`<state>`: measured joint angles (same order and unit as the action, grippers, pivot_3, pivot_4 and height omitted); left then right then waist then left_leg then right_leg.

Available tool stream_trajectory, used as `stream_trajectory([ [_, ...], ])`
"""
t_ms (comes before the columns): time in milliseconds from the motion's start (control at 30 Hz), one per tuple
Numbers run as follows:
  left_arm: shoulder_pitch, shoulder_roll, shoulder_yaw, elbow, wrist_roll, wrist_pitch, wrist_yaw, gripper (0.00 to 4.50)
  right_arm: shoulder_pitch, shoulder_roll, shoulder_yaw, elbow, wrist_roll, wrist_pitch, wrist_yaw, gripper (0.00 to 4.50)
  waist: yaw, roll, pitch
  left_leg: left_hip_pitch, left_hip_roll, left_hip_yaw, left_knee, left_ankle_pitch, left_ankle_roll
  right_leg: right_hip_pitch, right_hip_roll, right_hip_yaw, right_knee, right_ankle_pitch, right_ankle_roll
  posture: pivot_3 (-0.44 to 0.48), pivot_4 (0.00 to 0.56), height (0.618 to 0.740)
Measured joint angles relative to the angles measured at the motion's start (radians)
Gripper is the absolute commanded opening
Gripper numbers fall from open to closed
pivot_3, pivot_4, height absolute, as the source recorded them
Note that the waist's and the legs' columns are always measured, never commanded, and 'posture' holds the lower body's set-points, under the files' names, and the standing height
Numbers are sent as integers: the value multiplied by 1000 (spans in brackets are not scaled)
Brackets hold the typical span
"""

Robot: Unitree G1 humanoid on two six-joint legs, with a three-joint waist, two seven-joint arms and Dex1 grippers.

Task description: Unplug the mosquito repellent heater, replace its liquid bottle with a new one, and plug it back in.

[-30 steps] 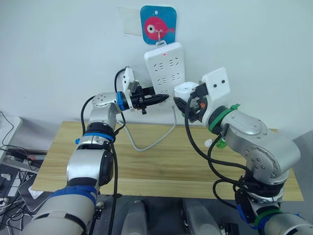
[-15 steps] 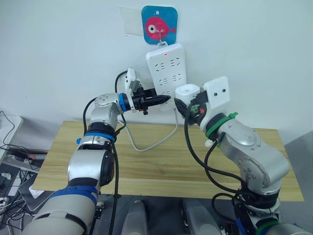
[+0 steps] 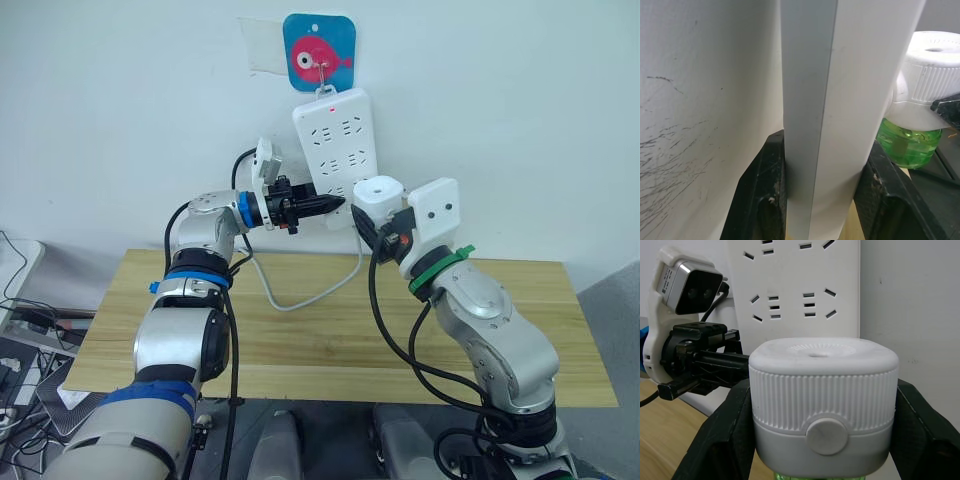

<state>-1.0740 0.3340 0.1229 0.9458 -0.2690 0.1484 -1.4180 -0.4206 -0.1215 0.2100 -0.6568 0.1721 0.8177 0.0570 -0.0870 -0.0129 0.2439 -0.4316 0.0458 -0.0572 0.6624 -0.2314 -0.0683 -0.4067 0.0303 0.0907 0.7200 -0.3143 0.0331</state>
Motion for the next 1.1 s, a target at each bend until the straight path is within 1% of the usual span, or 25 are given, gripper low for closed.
stream_trajectory([
  [467,10,10,3,-17,4,5,17,1333,-10,42,10,47,-35,-27,1,3102,-4,0,0,2,1,1,0,0,0,0,2,2,1,0,0,-25,222,740],
  [667,12,16,7,-35,3,62,22,1333,-9,50,19,81,-49,-90,4,3102,-6,0,0,3,1,2,0,0,1,0,3,3,2,1,-2,-19,224,740],
  [867,20,16,12,-80,-12,190,12,1333,-7,63,27,94,-68,-167,6,3102,-7,0,0,6,1,2,0,1,1,2,3,4,3,2,-2,-8,223,740],
  [1100,29,15,9,-103,-21,221,5,1333,19,53,31,75,-72,-174,26,3102,-5,-1,-1,7,2,2,-1,1,1,2,4,5,3,2,-3,-6,223,740],
])
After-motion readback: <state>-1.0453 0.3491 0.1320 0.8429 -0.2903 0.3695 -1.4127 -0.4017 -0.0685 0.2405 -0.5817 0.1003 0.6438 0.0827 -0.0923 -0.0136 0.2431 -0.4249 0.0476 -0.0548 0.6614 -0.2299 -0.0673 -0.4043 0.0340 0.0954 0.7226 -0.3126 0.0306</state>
